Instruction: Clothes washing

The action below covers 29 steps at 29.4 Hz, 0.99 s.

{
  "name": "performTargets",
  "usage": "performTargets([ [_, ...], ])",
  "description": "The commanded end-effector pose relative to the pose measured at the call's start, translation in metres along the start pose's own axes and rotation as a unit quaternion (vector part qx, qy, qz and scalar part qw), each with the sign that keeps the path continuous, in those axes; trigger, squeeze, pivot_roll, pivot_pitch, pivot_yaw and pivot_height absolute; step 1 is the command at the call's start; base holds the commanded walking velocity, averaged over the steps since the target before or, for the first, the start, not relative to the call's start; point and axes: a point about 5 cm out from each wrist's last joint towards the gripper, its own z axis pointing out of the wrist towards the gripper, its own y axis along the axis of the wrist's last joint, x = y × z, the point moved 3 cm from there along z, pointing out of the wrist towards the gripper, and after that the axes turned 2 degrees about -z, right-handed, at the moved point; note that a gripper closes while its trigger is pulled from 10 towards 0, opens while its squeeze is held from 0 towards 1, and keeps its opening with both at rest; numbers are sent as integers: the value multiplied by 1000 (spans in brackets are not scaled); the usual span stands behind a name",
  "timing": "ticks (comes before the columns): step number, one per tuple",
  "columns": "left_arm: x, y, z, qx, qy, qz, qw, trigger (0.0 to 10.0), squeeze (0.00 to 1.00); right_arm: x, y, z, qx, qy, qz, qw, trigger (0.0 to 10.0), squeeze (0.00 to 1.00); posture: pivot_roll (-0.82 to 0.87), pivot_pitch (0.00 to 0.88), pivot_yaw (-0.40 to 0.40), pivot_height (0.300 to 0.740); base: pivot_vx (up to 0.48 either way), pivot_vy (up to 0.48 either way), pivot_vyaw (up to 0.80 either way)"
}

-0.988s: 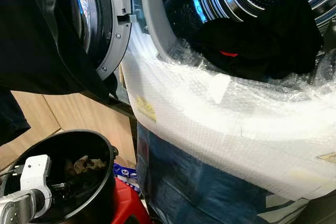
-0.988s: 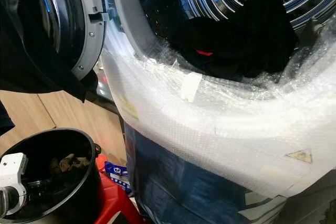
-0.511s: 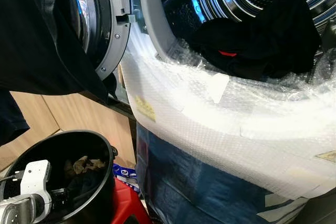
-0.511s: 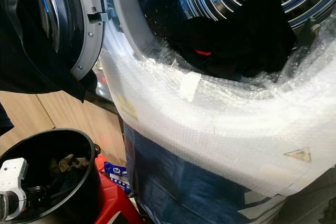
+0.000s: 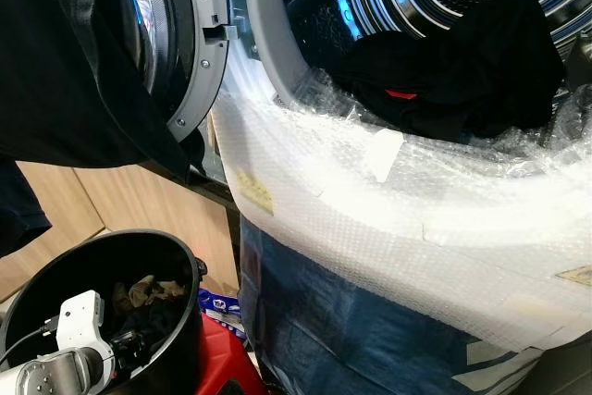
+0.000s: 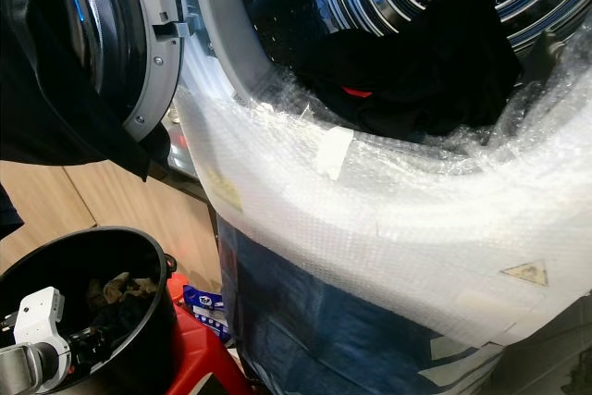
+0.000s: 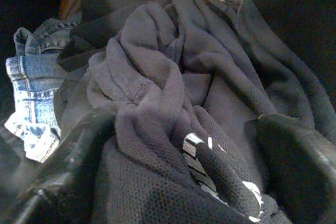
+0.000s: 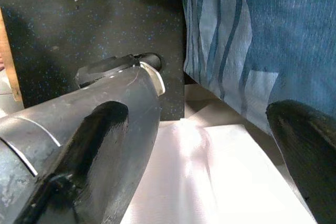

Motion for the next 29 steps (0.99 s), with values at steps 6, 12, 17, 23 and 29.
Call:
performTargets([
  [6, -6, 2, 1, 5, -13, 8, 1000, 0, 0, -8, 7, -2, -10, -3, -4, 1000, 10000, 0, 215, 0, 33, 740, 0, 0, 0],
  [12, -13, 0, 2, 7, -27, 8, 1000, 0, 0, -2, -2, -1, 3, 10, -12, 1000, 10000, 0, 224, 0, 34, 740, 0, 0, 0],
  [17, -13, -3, 0, 13, -31, 8, 999, 0, 0, 3, -5, 0, 6, 18, -7, 1000, 10000, 0, 225, 0, 38, 740, 0, 0, 0],
  [23, -24, -1, -3, 9, -56, 32, 998, 0, 0, 2, -7, -1, 7, 15, -2, 1000, 10000, 0, 219, 0, 46, 740, 0, 0, 0],
  [29, -40, 3, -4, -2, -79, 54, 995, 0, 0, 3, -8, -1, 8, 17, -1, 1000, 10000, 0, 223, 0, 44, 740, 0, 0, 0],
])
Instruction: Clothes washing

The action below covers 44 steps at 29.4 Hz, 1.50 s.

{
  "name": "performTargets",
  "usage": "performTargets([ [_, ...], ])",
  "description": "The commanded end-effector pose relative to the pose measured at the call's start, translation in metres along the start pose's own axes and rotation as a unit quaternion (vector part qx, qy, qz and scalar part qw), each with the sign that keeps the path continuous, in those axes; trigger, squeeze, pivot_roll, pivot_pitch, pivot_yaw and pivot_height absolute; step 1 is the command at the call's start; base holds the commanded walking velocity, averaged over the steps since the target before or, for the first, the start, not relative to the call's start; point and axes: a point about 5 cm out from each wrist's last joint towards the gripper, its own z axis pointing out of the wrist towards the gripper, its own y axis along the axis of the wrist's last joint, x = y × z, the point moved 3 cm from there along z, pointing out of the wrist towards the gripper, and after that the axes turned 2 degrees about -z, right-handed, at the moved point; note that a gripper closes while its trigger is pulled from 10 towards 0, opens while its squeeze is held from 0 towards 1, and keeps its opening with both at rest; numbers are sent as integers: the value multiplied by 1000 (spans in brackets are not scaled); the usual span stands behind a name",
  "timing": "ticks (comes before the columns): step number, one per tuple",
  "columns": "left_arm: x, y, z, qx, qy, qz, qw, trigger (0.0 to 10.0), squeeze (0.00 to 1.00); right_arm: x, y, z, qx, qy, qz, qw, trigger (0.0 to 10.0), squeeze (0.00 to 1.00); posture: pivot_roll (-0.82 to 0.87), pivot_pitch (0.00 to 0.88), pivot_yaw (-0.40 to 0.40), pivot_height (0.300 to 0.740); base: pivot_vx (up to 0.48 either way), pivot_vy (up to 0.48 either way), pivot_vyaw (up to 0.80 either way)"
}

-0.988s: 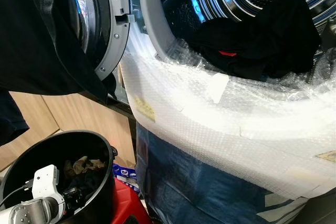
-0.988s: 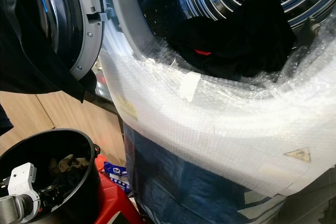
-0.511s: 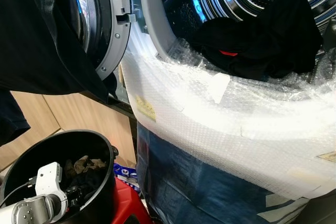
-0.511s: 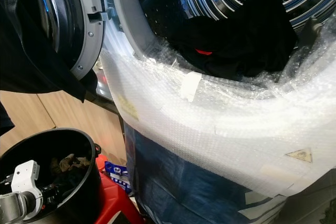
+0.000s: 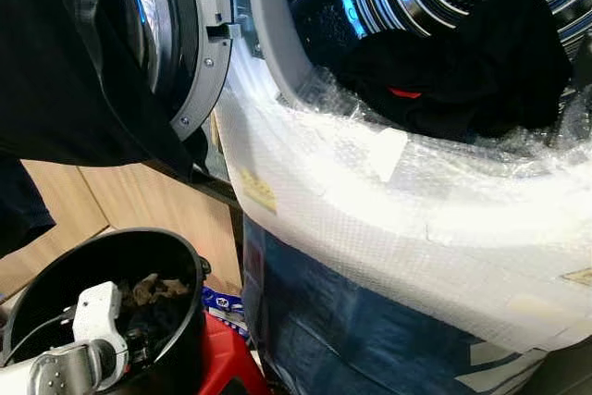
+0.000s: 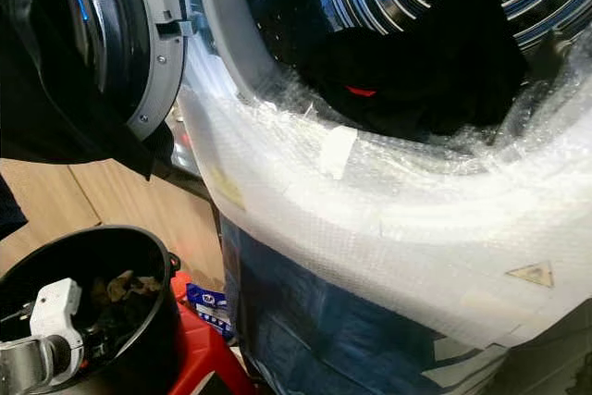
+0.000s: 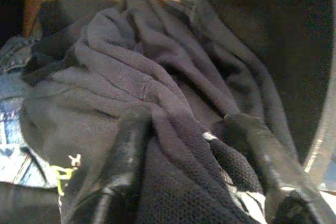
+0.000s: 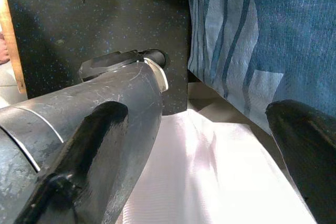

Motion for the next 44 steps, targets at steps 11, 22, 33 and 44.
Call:
performTargets([
  [11, -16, 0, -8, -3, -44, 25, 999, 0, 0, 8, -4, 2, 0, 11, 3, 1000, 10000, 0, 225, 0, 43, 740, 0, 0, 0],
  [22, -10, 21, -28, -53, -28, 87, 994, 0, 0, 13, 8, 3, -18, 16, -1, 1000, 10000, 0, 248, 0, 29, 740, 0, 0, 0],
  [33, -68, 92, -80, -168, -79, 290, 939, 0, 0, 12, 16, 3, -28, 17, 10, 999, 10000, 0, 270, 0, 22, 740, 0, 0, 0],
  [44, -156, 100, -91, -201, -233, 402, 862, 0, 0, 9, 27, 3, -48, 8, 28, 998, 10000, 0, 253, 0, 36, 740, 0, 0, 0],
])
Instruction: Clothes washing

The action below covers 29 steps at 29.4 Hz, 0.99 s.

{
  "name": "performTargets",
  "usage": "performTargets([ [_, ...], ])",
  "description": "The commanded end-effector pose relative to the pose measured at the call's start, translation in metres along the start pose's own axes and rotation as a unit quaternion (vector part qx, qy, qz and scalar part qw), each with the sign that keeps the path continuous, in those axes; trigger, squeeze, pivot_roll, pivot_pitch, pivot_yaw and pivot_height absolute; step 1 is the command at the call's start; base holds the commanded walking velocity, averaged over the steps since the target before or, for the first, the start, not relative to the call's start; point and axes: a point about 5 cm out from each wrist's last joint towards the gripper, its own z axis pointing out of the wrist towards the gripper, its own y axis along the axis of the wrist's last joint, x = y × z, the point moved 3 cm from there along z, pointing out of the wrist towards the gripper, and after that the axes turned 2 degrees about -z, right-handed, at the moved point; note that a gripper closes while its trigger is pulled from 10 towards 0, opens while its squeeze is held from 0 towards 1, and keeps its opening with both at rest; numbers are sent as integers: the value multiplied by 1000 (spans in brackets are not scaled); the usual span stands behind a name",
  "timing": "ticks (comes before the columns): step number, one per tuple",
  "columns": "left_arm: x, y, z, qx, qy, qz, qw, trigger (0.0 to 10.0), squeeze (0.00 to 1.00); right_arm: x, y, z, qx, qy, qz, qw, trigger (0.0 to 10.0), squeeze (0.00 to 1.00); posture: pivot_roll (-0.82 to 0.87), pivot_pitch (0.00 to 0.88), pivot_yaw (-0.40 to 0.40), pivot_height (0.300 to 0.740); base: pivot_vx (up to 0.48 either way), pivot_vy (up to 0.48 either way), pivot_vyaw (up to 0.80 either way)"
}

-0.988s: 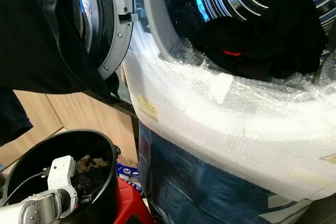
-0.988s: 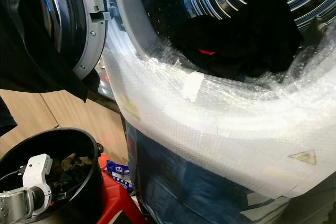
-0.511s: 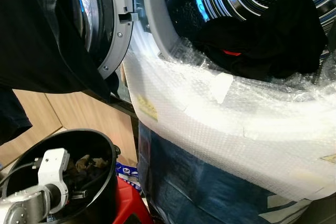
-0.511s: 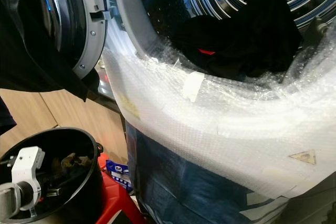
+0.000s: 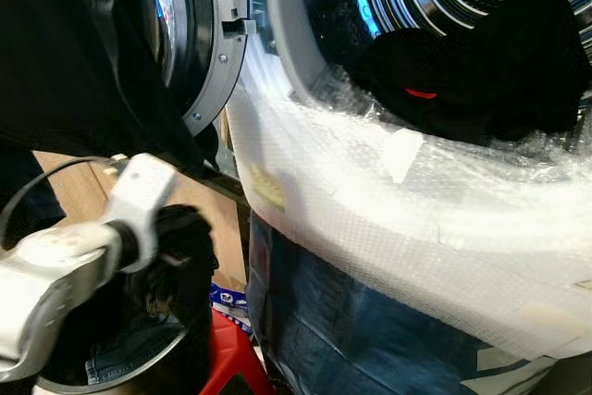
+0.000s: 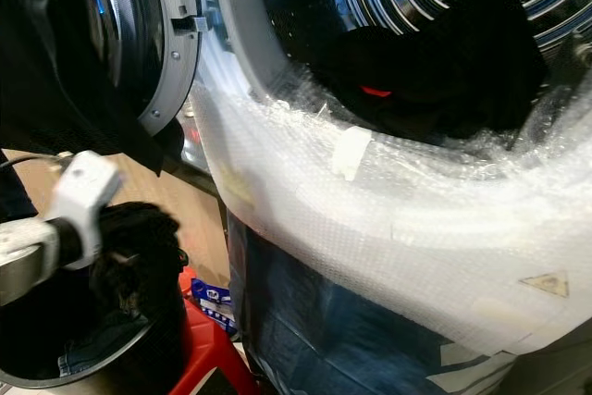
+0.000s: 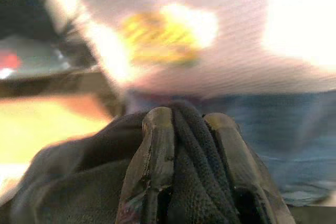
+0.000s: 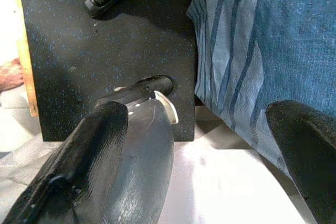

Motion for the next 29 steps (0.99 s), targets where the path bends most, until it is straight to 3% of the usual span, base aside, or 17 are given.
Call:
performTargets([
  [1, -15, 18, 1, -35, -41, 23, 998, 0, 0, 2, 1, 1, -5, 1, 9, 1000, 10000, 0, 255, 0, 34, 740, 0, 0, 0],
  [4, -35, 31, 14, -52, -109, 76, 990, 0, 0, 4, 2, 1, -5, 4, 10, 1000, 10000, 0, 256, 0, 34, 740, 0, 0, 0],
  [6, -46, 35, 20, -58, -143, 89, 984, 0, 0, 4, 3, 1, -6, 5, 13, 1000, 10000, 0, 247, 0, 36, 740, 0, 0, 0],
  [7, -46, 35, 20, -58, -143, 89, 984, 0, 0, 4, 3, 1, -6, 5, 13, 1000, 10000, 0, 247, 0, 36, 740, 0, 0, 0],
  [8, -74, 46, 28, -85, -210, 94, 969, 0, 0, 3, 5, 1, -12, 2, 23, 1000, 10000, 0, 231, 0, 44, 740, 0, 0, 0],
  [10, -94, 60, 30, -113, -249, 97, 957, 0, 0, 1, 8, 1, -22, -2, 44, 999, 10000, 0, 212, 0, 59, 740, 0, 0, 0],
  [14, -110, 71, 35, -140, -275, 76, 948, 0, 0, 0, 8, 0, -35, 2, 65, 997, 10000, 0, 210, 0, 62, 740, 0, 0, 0],
  [16, -112, 71, 36, -142, -278, 74, 947, 0, 0, 2, 7, 0, -35, 4, 67, 997, 10000, 0, 210, 0, 62, 740, 0, 0, 0],
  [18, -112, 68, 33, -140, -284, 34, 948, 0, 0, 4, 5, 1, -34, 5, 75, 997, 10000, 0, 185, 0, 75, 740, 0, 0, 0],
  [20, -110, 49, 27, -119, -283, 21, 951, 0, 0, 3, 2, 0, -41, -3, 115, 993, 10000, 0, 194, 0, 61, 740, 0, 0, 0],
  [24, -104, 30, 29, -87, -261, 36, 961, 0, 0, 0, -1, -1, -44, -7, 125, 991, 10000, 0, 209, 0, 51, 740, 0, 0, 0],
  [29, -81, 8, 29, -49, -206, 17, 977, 0, 0, -5, 4, -7, -102, 30, 117, 987, 10000, 0, 203, 3, 50, 740, 0, 0, 0],
])
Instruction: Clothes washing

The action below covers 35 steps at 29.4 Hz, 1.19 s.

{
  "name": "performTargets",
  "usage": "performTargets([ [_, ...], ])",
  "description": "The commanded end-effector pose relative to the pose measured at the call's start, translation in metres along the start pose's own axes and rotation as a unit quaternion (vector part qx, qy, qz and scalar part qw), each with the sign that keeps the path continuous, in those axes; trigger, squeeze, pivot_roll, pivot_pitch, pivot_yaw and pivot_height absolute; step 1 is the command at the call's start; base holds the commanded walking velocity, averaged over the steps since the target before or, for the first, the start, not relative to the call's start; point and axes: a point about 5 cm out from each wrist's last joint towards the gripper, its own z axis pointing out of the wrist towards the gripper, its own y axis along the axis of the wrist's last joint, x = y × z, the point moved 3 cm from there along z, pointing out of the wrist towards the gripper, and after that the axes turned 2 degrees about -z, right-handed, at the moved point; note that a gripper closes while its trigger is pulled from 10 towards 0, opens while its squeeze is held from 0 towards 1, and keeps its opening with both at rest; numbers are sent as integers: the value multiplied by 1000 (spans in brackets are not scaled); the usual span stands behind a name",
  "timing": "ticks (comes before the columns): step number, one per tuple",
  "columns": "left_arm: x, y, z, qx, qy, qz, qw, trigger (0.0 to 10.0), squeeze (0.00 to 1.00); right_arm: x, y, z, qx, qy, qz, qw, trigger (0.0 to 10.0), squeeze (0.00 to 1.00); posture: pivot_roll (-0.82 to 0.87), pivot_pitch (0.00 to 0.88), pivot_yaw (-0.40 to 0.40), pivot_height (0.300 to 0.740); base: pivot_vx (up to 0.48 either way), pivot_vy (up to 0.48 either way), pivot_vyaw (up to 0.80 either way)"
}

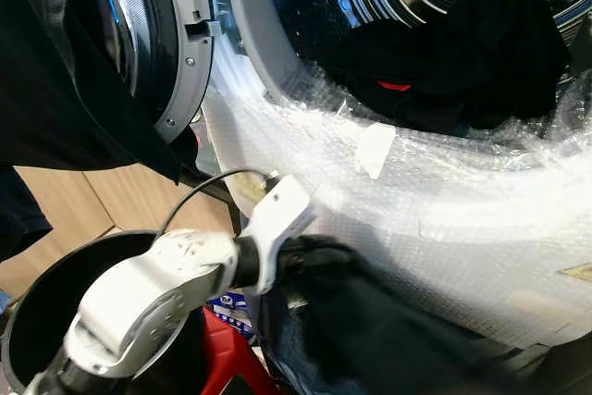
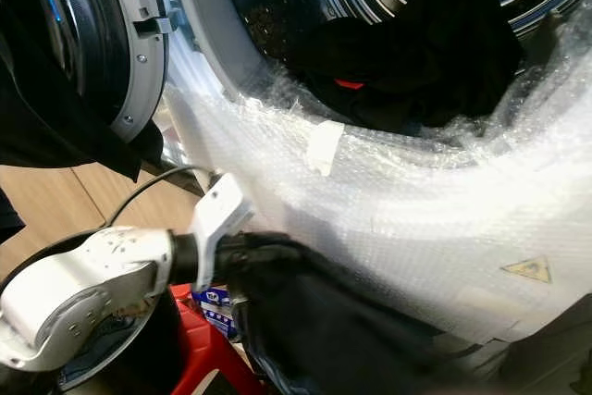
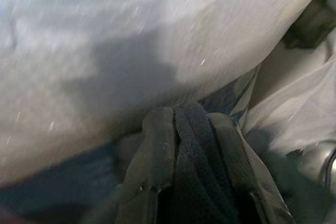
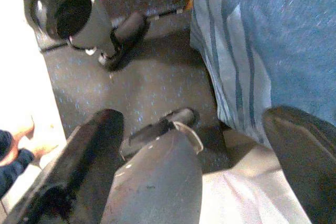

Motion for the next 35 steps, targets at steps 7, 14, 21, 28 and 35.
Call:
performTargets([
  [7, 17, -24, -10, 36, 63, -17, 997, 0, 0, 2, 7, -8, -60, 57, -24, 996, 10000, 0, 167, 1, 46, 740, 0, 0, 0],
  [14, 18, -49, -10, 73, 73, -26, 994, 0, 0, -30, 43, -25, -181, 27, 28, 983, 10000, 596, 160, 0, 41, 740, 0, 0, 0],
  [21, 15, -67, -10, 96, 79, -32, 992, 0, 0, -55, 73, -58, -303, 44, 40, 951, 10000, 1000, 159, 0, 27, 740, 0, 0, 0],
  [28, 15, -56, -5, 71, 83, -34, 993, 0, 0, -60, 71, -83, -337, 75, 21, 938, 10000, 1000, 153, 0, 18, 740, 0, 0, 0],
  [35, 13, -54, 6, 63, 80, -32, 994, 0, 0, -50, 91, -103, -379, 108, -1, 919, 10000, 1000, 145, 5, 12, 740, 0, 0, 0],
])
